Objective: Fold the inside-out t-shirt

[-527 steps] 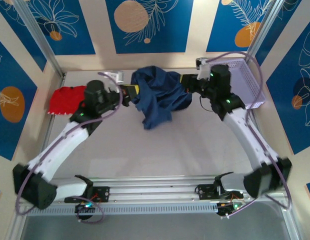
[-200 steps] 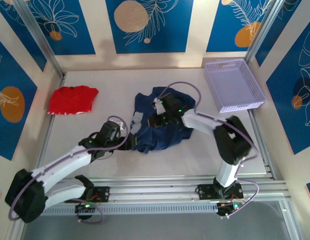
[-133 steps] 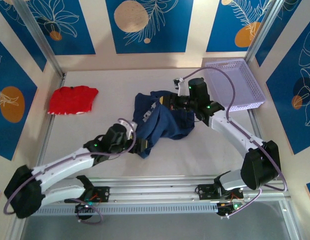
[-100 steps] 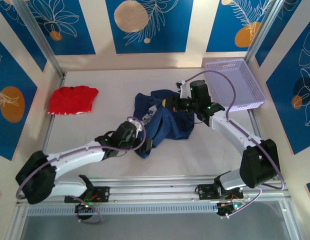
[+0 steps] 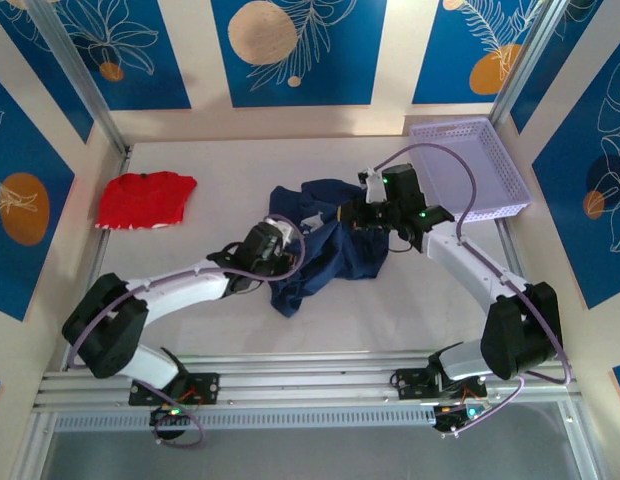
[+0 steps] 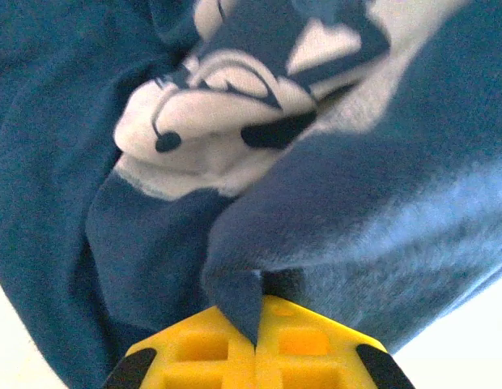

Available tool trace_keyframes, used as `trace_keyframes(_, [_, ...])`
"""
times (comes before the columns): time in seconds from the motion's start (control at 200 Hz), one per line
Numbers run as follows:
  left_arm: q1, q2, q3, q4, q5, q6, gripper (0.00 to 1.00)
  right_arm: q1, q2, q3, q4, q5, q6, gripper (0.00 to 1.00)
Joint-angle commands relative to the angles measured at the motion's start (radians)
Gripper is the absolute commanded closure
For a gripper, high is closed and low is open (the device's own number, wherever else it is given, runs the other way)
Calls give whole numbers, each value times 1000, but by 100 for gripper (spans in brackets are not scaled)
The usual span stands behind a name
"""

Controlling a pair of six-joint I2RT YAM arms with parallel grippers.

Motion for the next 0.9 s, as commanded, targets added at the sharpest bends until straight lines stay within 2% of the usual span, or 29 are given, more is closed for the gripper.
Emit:
trace_keyframes(0.0, [64, -98, -13, 56, 215, -37, 100, 17, 40, 62, -179, 219, -118, 72])
trace_keyframes(0.095, [93, -135, -13, 28, 278, -73, 100, 33, 47, 58, -187, 271, -131, 59])
trace_keyframes(0.245, [103, -157, -4, -13, 284, -79, 100, 81, -53, -88, -86, 216, -137, 42])
trace_keyframes(0.43, [109, -164, 3, -22, 284, -79, 100, 149, -111, -258, -15, 284, -114, 36])
trace_keyframes(0.575, [112, -167, 2, -29, 277, -76, 100, 139, -24, -267, 87, 295, -104, 36])
trace_keyframes(0.615, [114, -170, 0, -31, 270, -72, 100, 130, 15, -243, 112, 286, -110, 41])
trace_keyframes(0.675, [119, -178, -1, -49, 229, -68, 100, 107, 57, -196, 119, 235, -112, 64])
trace_keyframes(0.705, [125, -184, -2, -67, 186, -67, 100, 98, 59, -183, 121, 197, -111, 74])
trace_keyframes(0.78, [136, -197, 2, -142, 20, -65, 100, 88, 19, -189, 137, 110, -107, 92])
trace_keyframes(0.815, [138, -196, 6, -177, -70, -57, 100, 81, -2, -200, 138, 58, -97, 97])
trace_keyframes(0.845, [138, -190, 15, -204, -150, -46, 96, 75, -15, -207, 135, 7, -85, 100])
trace_keyframes(0.895, [138, -166, 34, -237, -235, -20, 89, 63, -34, -223, 133, -85, -60, 100])
